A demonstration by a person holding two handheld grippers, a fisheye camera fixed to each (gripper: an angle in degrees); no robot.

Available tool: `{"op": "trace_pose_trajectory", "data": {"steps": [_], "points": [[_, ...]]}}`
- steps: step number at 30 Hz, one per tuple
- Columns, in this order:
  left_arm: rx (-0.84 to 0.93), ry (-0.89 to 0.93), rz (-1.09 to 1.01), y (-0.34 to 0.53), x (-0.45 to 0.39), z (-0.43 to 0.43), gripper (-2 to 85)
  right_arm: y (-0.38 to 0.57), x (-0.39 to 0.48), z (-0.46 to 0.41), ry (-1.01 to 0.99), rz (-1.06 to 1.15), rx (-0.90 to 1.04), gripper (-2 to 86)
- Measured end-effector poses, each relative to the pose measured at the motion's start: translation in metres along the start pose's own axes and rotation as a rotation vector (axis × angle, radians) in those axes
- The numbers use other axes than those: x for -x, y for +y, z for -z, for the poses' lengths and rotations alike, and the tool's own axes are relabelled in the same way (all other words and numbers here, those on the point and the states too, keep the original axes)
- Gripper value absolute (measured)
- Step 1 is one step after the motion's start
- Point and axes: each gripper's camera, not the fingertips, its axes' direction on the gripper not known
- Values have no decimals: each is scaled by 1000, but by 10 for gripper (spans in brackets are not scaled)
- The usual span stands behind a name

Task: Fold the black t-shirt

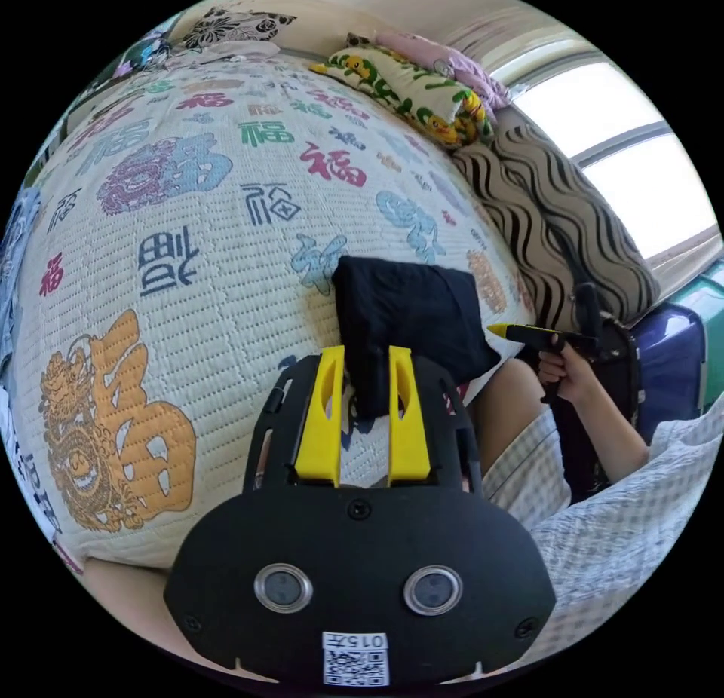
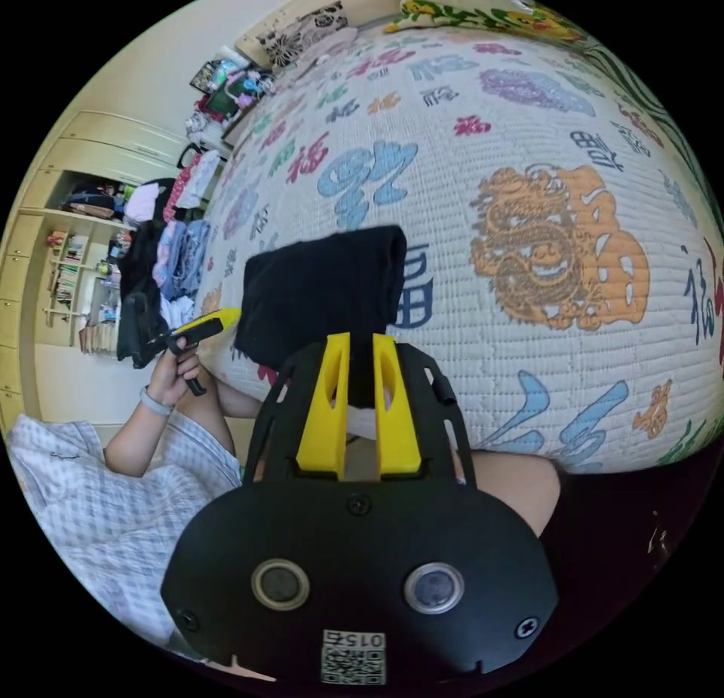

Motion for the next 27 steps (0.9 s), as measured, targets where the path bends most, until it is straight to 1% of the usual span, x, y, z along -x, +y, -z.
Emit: {"op": "trace_pose_trajectory", "data": {"steps": [4,6,8,10,12,16,19,21,24,27], "points": [[64,160,9,-28,20,-29,126,-20,-29,-3,-112,4,38,102],[107,178,-12,-36,21,-43,127,-26,-38,-7,-136,-6,67,103],[113,189,-32,-41,20,-50,126,-27,-45,-7,-164,0,69,99],[128,268,-42,-48,22,-61,120,-28,-59,-7,-312,-19,68,88],[175,372,-34,-52,25,-75,118,-28,-71,-10,-399,-48,83,82],[190,388,-20,-61,25,-92,106,-26,-82,-5,-476,-43,72,73],[208,398,-22,-69,19,-107,89,-31,-84,-5,-521,-43,106,62],[227,401,-38,-75,13,-113,75,-33,-81,-2,-511,-51,123,54],[242,360,-92,-83,-4,-111,50,-32,-65,15,-417,-8,113,41],[187,360,-114,-91,-29,-100,42,-31,-50,46,-350,27,98,30]]}}
